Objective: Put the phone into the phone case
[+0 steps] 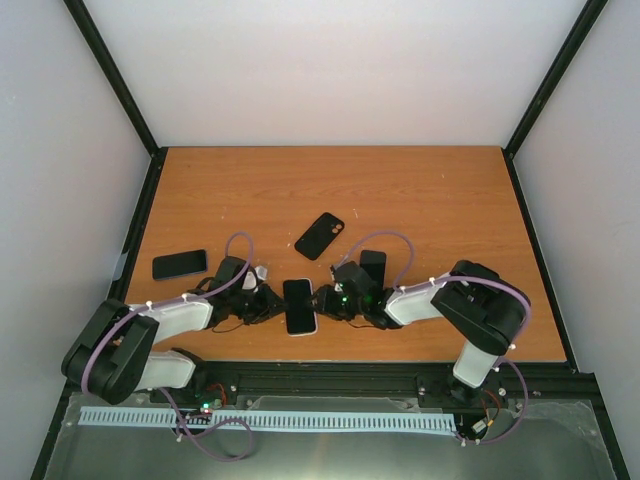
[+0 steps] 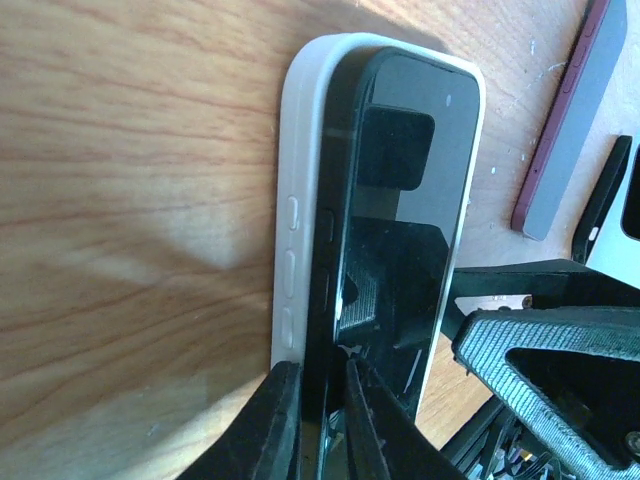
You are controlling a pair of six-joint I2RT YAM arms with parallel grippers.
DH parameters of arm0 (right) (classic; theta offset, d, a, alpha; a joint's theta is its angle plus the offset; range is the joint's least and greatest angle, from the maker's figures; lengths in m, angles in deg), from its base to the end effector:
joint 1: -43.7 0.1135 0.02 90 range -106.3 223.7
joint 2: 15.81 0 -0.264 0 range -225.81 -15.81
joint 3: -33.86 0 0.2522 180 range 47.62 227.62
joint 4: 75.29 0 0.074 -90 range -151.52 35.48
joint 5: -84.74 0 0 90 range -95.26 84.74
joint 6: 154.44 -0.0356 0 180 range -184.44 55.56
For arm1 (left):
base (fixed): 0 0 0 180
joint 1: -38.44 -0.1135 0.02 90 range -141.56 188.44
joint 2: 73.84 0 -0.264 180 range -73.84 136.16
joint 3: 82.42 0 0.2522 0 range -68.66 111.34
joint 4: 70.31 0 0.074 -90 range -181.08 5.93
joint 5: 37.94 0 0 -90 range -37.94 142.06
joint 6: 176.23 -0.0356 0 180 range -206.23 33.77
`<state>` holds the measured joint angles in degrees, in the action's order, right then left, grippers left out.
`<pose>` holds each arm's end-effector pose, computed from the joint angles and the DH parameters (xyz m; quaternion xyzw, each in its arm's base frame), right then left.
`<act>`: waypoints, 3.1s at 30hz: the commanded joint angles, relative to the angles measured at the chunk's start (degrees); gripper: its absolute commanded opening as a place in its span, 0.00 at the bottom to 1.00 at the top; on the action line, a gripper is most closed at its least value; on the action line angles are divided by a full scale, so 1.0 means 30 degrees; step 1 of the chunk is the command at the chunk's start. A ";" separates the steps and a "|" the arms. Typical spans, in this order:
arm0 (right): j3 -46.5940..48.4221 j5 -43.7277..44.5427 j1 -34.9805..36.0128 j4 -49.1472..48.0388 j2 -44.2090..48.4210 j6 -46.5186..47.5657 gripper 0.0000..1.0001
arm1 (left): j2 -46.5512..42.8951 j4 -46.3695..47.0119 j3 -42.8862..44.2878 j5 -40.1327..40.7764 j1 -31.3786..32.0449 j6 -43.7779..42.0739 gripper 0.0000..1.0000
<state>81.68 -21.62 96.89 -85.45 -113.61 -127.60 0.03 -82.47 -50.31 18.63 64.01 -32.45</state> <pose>0.1724 0.2471 0.1127 0.0178 0.8983 0.4246 0.1118 0.1682 -0.1022 0.1153 -0.1355 0.9049 -0.3998 0.0537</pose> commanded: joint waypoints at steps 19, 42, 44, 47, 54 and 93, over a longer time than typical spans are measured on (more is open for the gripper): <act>-0.1128 -0.3114 -0.0034 -0.9273 0.0137 -0.1978 0.38 | -0.1015 -0.0438 0.0158 -0.0341 0.0209 -0.0236 0.31; -0.0547 -0.2659 -0.0252 -0.6416 -0.1667 -0.0770 0.20 | -0.1996 0.0176 -0.0405 -0.0326 0.0210 0.0442 0.35; -0.0494 -0.2596 -0.0347 -0.6698 -0.1732 -0.0771 0.18 | -0.2223 0.0461 -0.0632 -0.0505 0.0195 0.0633 0.36; -0.0460 -0.2552 -0.0384 -0.6717 -0.1431 -0.0612 0.13 | -0.2333 -0.0007 -0.0325 -0.0459 0.0210 0.0442 0.35; -0.0755 -0.3330 -0.0910 -0.7208 -0.0218 -0.0028 0.04 | -0.3965 -0.1186 0.0414 -0.0897 -0.0785 -0.0459 0.49; -0.4219 -0.8017 -0.1411 -2.1432 0.3935 -0.4209 0.04 | -1.4164 0.7627 -0.1783 -0.6109 -0.3159 0.4817 0.54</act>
<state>69.58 -43.89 92.85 -133.23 -99.64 -135.86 -42.57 -64.50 -54.31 0.16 54.83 -20.51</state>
